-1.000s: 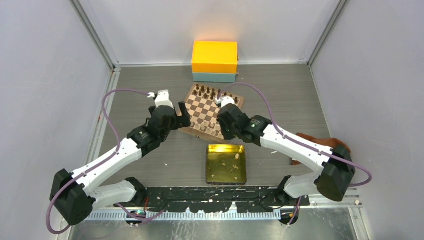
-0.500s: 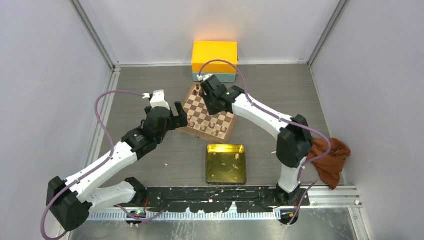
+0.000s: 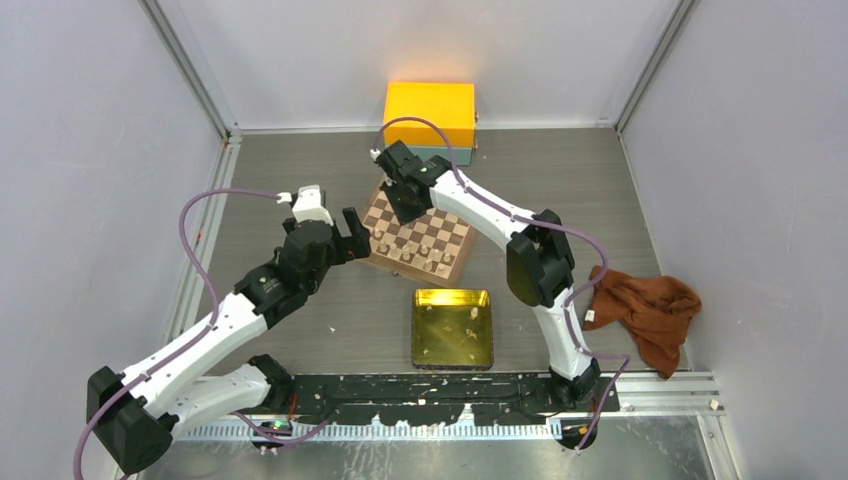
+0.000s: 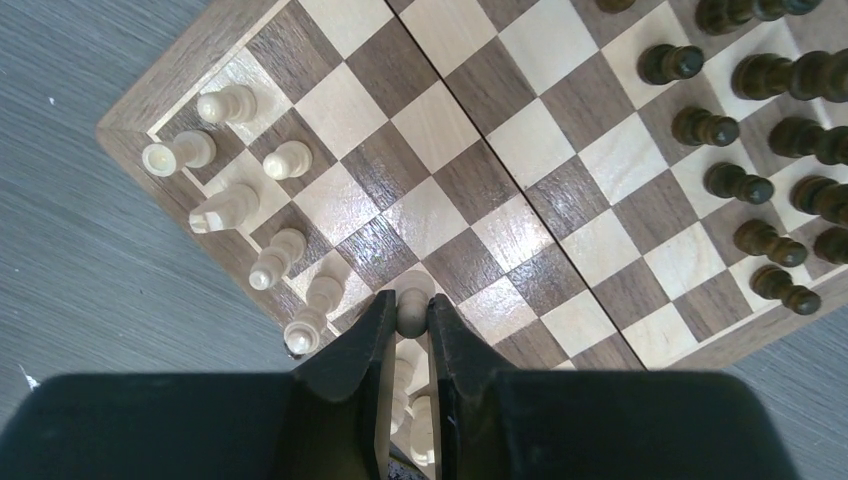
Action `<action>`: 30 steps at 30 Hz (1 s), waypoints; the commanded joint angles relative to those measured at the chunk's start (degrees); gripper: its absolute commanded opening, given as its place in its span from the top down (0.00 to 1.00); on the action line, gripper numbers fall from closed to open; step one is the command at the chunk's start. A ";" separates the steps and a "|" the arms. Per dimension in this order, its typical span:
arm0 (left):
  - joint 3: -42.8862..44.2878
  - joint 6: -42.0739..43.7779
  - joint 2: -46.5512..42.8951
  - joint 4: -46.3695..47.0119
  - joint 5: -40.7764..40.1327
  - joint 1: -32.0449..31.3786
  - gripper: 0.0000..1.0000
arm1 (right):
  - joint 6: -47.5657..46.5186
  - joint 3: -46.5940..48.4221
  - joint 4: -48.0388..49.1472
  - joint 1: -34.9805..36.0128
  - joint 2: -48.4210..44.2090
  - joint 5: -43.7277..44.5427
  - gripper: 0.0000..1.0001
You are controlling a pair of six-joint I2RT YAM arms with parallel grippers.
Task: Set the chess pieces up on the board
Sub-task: Place the chess piece on the chessboard.
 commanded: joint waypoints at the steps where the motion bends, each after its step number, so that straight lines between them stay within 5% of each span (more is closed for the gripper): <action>1: -0.32 -0.77 -1.76 1.62 -1.06 -0.18 0.00 | -0.16 4.29 -1.31 0.61 0.93 -2.08 0.99; 30: -1.87 -1.07 -3.42 1.99 -0.09 -0.21 0.00 | 0.02 9.88 -1.73 3.58 9.54 -2.27 0.99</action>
